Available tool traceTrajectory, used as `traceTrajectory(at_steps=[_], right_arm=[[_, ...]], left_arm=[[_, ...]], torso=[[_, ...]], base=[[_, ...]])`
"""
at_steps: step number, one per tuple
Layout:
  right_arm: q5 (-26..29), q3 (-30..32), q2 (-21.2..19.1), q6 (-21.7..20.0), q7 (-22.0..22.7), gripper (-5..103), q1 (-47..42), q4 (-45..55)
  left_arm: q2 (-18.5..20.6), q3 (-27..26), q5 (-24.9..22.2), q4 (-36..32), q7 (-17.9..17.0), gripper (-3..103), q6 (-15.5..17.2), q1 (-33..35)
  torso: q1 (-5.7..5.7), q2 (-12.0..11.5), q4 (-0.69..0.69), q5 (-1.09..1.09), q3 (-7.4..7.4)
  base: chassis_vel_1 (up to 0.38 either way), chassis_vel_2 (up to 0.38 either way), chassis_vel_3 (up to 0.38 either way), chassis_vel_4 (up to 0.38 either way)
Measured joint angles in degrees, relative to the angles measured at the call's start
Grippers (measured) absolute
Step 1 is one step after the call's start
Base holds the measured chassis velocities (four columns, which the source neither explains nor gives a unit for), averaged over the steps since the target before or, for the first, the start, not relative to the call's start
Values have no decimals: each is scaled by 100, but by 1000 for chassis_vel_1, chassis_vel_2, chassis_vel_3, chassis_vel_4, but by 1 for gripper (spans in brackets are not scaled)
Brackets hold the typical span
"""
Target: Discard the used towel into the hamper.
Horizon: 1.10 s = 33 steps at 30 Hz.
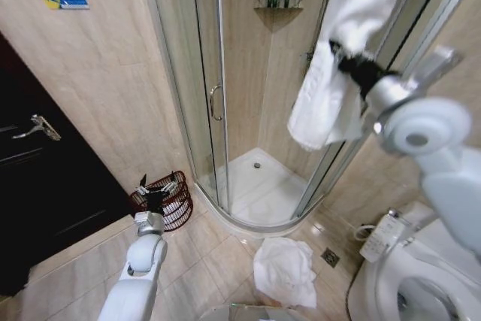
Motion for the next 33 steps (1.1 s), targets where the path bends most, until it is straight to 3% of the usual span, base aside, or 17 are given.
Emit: traceTrajectory(at_steps=[7,8,9,10,14,15,17,18,22,27,30,33], right_arm=[[-889,1078,625,7,-464,12,-1967,278],[-1490,1447,1368,1,-890,12,-2936,369],[-1783,1527,1699,2,-1101,12,-3262,410],[-1783,1527,1699,2,-1101,12,-3262,410],[-2886,1522,2510,228,-1545,12,-4062,374],[-2886,1522,2510,228,-1545,12,-4062,374],[-3644,1422,2857,485,-1826,12,-4374,162],[-3644,1422,2857,485,-1826,12,-4374,162],[-4678,1253,3542,915,-2162,12,-4799,-171],[-5235,1119,3973,1167,-2324,12,-5092,-74],[-5857,1028,4404,1496,-2504,12,-5375,83],[-6094,991,4522,1654,-2508,12,-5473,129]], left_arm=[[53,7,14,19,5,100,-32,14],[89,15,15,25,16,100,-38,2],[99,19,14,29,20,100,-43,2],[99,19,14,29,20,100,-43,2],[128,44,5,45,31,100,-75,7],[128,44,5,45,31,100,-75,7],[137,58,-13,67,37,100,-94,9],[137,58,-13,67,37,100,-94,9],[182,91,-33,116,47,100,-109,11],[209,90,-72,122,49,100,-113,15],[235,83,-142,126,51,100,-106,24],[246,83,-187,146,74,100,-105,36]], torso=[[0,0,-3,-2,-1],[1,-1,-2,5,2],[1,-1,-3,3,1],[1,-1,-3,3,1],[1,0,-3,-1,1],[1,0,-3,-1,1],[1,-1,-2,0,1],[1,-1,-2,0,1],[1,-1,-2,0,1],[1,-1,-2,0,0],[0,0,0,-2,0],[0,0,-1,-2,0]], base=[[0,0,0,0],[0,0,0,0],[0,0,0,0],[0,0,0,0],[0,0,0,0],[0,0,0,0],[0,0,0,0],[0,0,0,0],[0,0,0,0],[0,0,0,0],[0,0,0,0],[0,0,0,0]])
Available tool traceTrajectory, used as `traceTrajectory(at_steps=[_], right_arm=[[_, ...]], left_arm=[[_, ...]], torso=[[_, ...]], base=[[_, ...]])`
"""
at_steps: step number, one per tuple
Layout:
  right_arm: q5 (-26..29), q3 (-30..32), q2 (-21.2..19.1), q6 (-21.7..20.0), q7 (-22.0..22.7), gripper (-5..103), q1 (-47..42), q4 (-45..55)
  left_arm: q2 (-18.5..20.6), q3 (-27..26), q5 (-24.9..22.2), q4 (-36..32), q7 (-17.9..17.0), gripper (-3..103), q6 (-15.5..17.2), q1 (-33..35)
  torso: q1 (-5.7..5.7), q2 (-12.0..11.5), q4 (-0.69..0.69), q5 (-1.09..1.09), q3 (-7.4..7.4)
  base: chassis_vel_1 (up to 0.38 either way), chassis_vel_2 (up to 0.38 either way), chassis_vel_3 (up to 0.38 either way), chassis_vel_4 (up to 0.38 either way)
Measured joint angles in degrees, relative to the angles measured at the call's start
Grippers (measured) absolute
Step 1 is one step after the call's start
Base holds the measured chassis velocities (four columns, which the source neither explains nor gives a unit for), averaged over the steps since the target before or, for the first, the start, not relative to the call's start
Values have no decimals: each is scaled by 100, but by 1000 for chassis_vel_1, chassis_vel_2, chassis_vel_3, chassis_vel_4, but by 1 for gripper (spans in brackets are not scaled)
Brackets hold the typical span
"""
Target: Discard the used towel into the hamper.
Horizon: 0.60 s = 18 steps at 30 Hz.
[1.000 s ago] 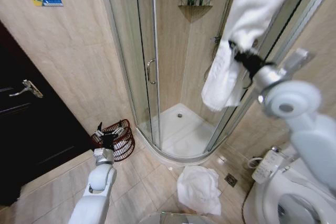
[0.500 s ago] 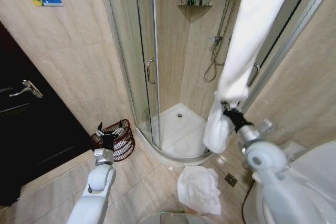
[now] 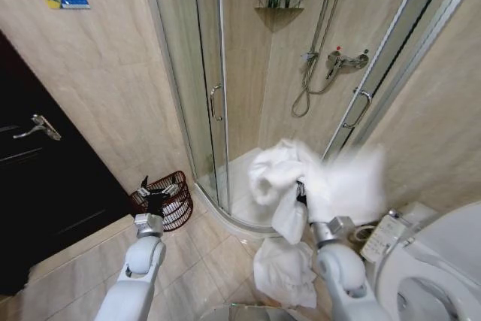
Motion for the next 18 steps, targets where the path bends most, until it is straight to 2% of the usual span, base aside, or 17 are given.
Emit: traceTrajectory(at_steps=[13,18], right_arm=[[-317,28,13,259,101,12,-214,409],[-615,-12,19,335,417,12,-211,428]], left_arm=[[7,37,-54,42,77,100,-54,1],[-4,32,-37,42,84,100,-82,23]], torso=[[0,1,-2,1,0],[0,1,0,2,0]], base=[[14,19,15,14],[70,72,72,62]])
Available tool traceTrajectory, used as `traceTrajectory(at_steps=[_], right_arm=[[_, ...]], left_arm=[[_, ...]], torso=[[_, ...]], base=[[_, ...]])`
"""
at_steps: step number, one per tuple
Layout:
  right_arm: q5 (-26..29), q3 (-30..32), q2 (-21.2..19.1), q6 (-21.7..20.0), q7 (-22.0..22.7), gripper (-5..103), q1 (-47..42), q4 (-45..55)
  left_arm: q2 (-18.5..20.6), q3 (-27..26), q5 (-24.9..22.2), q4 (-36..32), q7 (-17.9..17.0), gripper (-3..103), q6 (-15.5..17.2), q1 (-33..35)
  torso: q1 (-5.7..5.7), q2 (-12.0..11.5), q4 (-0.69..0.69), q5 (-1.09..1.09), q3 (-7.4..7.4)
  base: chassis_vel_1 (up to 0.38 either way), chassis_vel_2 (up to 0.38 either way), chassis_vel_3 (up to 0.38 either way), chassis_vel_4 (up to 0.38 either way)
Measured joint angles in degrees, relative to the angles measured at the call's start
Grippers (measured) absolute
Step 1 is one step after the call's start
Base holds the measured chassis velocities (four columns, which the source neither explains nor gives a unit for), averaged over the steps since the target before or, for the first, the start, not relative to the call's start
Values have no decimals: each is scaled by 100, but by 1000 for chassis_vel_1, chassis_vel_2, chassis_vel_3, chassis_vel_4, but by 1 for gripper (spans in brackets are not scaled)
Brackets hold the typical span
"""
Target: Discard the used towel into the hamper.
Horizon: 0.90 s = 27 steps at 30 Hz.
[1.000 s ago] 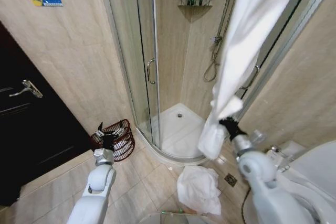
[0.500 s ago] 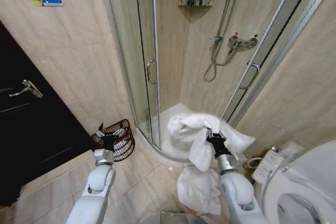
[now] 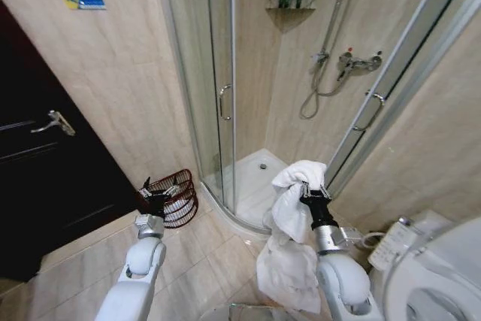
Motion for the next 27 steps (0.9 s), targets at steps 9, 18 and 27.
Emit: traceTrajectory(at_steps=[9,18,27], right_arm=[[14,115,-153,72,336,12,73,-95],[126,179,-171,189,313,12,138,-230],[-111,41,-97,252,278,12,163,-303]], left_arm=[[-51,-20,97,22,-144,100,-46,16],[-123,51,149,-67,-223,100,-2,-11],[-123,46,133,-64,-267,100,-5,-20]], torso=[[0,0,0,1,0],[0,0,-4,1,1],[0,0,-2,1,1]], base=[[96,97,90,84],[28,25,22,20],[30,25,-22,-22]])
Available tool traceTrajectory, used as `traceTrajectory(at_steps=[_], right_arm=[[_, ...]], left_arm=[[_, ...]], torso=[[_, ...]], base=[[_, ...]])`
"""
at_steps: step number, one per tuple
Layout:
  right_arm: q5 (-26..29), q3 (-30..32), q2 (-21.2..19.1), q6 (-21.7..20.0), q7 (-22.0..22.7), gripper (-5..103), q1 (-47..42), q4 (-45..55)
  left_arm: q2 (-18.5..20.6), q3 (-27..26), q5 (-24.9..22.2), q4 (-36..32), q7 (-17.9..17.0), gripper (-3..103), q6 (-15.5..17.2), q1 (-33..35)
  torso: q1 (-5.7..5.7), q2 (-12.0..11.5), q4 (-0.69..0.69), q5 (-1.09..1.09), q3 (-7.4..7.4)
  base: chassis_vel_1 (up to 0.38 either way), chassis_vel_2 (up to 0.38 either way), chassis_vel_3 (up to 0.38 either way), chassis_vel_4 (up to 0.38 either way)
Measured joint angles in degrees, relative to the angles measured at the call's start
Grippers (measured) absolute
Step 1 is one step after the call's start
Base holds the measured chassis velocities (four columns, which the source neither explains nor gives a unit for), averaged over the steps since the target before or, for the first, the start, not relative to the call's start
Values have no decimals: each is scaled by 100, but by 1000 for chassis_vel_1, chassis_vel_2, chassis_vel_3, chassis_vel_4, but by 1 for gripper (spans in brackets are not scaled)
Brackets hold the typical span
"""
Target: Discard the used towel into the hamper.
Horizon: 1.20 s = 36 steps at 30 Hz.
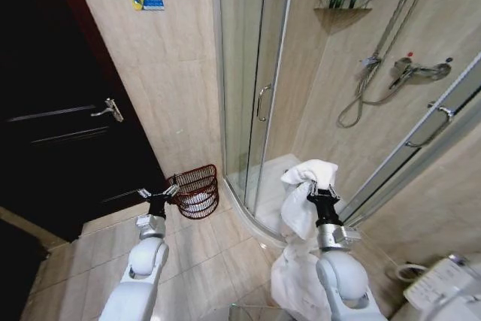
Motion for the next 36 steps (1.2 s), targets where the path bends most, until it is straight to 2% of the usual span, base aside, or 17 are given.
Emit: traceTrajectory(at_steps=[11,36], right_arm=[[-98,-41,-18,118,-35,12,-63,-16],[-184,-61,-54,214,-145,12,-72,-44]], left_arm=[[27,-42,-192,-5,-80,100,111,-41],[10,-13,-197,67,-17,100,30,-51]], torso=[[0,0,1,0,0],[0,0,1,0,0]], base=[[79,84,-75,-75],[150,153,-46,-44]])
